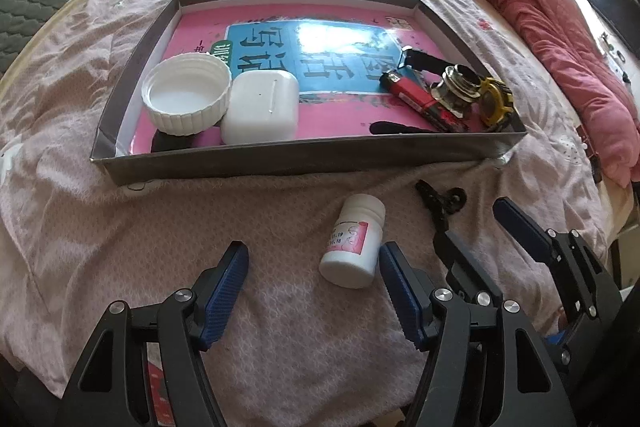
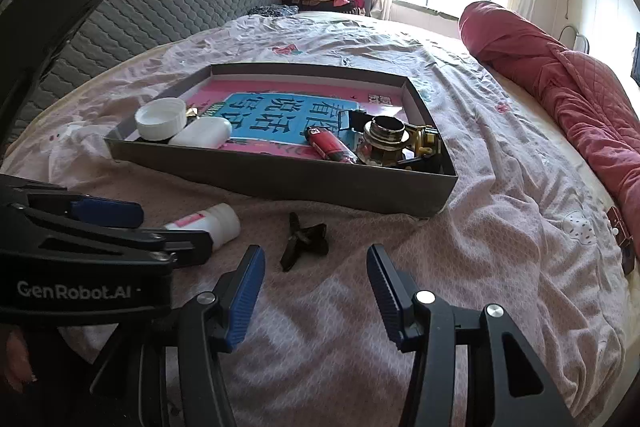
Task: Organize rigid objects
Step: 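Grasp the white pill bottle with the left tool while the right tool grasps the black clip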
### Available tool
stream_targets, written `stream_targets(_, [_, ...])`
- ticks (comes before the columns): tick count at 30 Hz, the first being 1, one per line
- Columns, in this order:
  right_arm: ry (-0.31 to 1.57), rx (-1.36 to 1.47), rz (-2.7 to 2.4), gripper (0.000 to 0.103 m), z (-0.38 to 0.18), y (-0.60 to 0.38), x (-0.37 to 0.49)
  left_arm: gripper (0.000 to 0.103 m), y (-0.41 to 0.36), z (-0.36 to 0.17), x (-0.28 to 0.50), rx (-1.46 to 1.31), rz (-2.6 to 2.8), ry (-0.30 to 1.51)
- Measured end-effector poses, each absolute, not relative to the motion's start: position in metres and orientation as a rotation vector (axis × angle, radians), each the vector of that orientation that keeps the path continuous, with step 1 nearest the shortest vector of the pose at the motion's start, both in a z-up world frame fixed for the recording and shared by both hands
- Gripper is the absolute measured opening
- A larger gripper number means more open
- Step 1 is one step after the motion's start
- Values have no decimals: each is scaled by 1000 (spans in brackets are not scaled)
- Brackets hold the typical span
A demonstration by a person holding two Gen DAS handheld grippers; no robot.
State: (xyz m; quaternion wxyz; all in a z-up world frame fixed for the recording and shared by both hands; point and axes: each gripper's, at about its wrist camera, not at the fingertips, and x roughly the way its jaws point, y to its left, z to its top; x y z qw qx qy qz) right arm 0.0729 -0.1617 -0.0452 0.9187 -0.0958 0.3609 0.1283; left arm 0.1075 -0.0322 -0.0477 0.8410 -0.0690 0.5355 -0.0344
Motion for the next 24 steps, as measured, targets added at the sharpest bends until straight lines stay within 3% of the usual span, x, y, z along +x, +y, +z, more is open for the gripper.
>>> stream_targets(12, [769, -147, 251, 52, -53, -168, 94, 68, -31, -54, 121, -145, -104, 1123])
stream_targets(21, [773, -167, 266, 52, -59, -160, 104, 60, -34, -57, 125, -141, -131, 1113])
stream_targets(24, [777, -163, 270, 47, -61, -161, 106, 57, -39, -56, 123, -106, -133, 1101])
